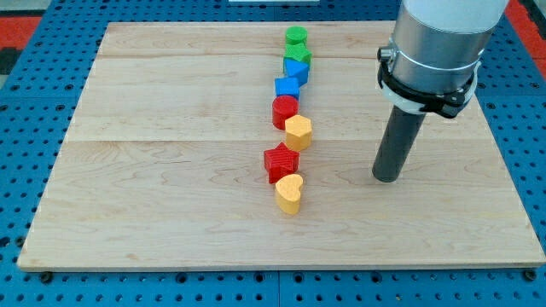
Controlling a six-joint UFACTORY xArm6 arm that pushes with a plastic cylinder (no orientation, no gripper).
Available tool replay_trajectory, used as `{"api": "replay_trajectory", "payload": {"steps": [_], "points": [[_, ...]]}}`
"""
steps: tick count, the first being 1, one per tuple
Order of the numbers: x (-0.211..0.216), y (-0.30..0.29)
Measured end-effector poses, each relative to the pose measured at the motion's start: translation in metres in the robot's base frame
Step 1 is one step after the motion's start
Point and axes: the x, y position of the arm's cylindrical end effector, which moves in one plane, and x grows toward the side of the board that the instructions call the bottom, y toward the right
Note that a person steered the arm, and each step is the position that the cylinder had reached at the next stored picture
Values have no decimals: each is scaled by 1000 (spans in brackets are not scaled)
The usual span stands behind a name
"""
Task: Place the arm close to the green circle
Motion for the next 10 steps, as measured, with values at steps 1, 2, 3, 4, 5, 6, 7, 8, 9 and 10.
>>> {"api": "replay_trajectory", "payload": {"steps": [1, 2, 3, 4, 5, 6, 7, 8, 9, 10], "points": [[0, 0], [0, 2], [2, 2], [-15, 16], [-101, 69], [-171, 65], [-215, 25], [-223, 25], [-223, 25], [-223, 29]]}}
